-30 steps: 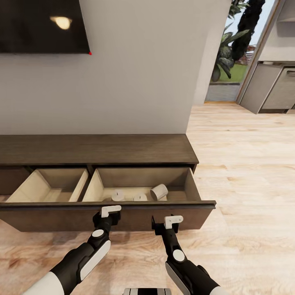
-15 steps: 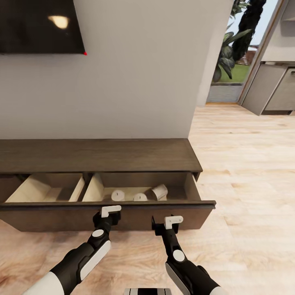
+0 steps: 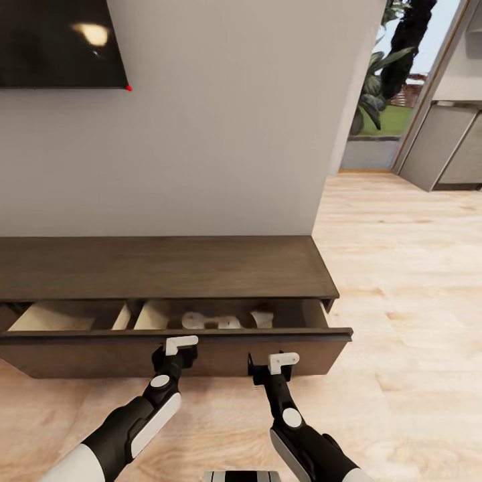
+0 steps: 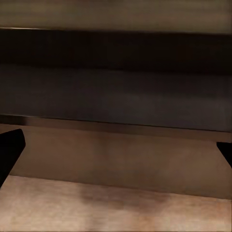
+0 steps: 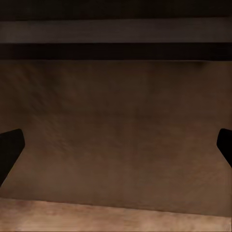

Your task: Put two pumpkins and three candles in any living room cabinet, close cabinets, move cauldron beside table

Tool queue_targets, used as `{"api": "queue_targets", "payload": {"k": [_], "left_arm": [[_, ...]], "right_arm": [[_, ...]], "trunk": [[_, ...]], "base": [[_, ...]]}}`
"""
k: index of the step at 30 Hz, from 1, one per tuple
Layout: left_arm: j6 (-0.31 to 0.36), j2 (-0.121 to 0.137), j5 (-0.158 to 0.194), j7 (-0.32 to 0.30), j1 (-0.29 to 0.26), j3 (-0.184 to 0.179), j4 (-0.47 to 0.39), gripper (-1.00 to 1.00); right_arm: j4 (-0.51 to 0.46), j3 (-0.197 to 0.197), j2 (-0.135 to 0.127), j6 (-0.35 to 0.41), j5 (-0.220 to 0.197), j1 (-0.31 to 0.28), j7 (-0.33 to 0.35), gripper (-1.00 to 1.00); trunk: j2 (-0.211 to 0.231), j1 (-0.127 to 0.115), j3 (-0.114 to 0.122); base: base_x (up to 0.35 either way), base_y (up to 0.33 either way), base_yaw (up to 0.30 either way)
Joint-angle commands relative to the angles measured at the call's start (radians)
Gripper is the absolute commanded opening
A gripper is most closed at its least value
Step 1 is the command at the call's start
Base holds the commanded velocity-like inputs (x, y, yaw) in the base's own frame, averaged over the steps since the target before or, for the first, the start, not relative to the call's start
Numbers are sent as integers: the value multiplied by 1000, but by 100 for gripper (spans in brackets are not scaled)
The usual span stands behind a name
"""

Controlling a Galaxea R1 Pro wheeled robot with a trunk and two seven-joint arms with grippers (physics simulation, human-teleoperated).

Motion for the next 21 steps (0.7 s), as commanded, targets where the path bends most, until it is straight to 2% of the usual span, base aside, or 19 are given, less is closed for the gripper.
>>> {"api": "queue_targets", "payload": {"k": [1,11,21], "left_arm": [[3,1,0,6,-1,-5,-2,100],[3,1,0,6,-1,-5,-2,100],[3,1,0,6,-1,-5,-2,100]], "right_arm": [[1,6,0,-7,-10,-1,-6,100],[1,6,-1,-7,-10,-1,-6,100],[1,6,0,-7,-10,-1,-6,100]], "trunk": [[0,0,-1],[0,0,-1],[0,0,-1]], "base": [[305,0,0],[297,0,0],[200,0,0]]}}
